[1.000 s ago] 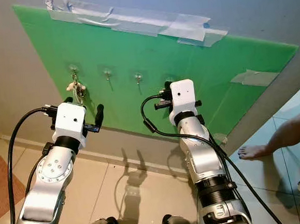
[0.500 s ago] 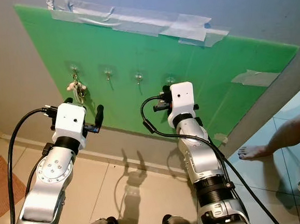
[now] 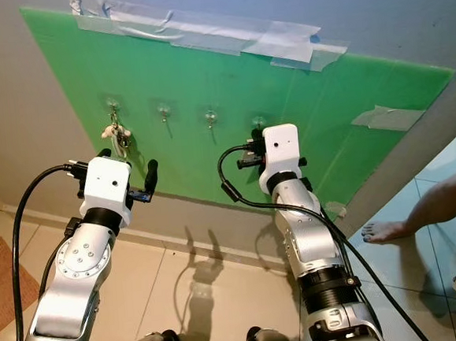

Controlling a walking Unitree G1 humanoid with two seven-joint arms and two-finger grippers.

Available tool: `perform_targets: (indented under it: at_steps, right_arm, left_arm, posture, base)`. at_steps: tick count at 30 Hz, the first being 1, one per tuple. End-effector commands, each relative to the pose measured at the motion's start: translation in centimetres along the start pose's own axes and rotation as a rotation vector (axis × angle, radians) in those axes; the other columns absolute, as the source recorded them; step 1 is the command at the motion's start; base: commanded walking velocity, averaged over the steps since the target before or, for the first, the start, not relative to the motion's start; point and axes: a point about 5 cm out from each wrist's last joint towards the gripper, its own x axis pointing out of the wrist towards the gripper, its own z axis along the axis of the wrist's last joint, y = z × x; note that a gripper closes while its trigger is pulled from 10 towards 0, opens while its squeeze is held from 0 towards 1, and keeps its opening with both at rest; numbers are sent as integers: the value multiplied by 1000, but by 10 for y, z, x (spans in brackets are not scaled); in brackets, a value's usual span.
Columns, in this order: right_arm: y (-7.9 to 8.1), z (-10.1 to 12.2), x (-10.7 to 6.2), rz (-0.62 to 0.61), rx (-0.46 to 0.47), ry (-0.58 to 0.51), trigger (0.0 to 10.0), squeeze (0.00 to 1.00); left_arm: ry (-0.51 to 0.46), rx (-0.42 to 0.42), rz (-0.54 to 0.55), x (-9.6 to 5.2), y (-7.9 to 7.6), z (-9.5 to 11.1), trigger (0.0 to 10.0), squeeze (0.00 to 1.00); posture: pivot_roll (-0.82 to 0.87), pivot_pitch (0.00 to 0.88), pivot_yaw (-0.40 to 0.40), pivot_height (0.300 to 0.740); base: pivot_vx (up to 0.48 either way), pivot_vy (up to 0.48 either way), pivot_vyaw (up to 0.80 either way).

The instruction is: Setting the table

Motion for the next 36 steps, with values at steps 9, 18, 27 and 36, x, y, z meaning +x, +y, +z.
perform_targets:
  at_steps: [9,18,27,36]
  right_arm:
    - [-1,7,4,-11,-8,-43,10000,0]
    - [0,9,7,-1,-9,-59,10000,0]
    - [-1,0,9,-5,57,-4,10000,0]
    - [-5,-7,7,-20,127,34,10000,0]
  left_arm:
    - [-3,-5,13,0,0,3,10000,0]
    - [-6,-6,17,-1,0,3,10000,0]
    - [-3,-6,17,-1,0,3,10000,0]
    - [-1,-7,13,-1,-1,3,10000,0]
  posture:
    - [15,145,-53,740]
    - [20,136,-58,740]
    - [21,133,-60,740]
    - [16,138,-60,740]
  base:
    - [0,0,0]
    - [0,0,0]
    - [0,0,0]
    - [0,0,0]
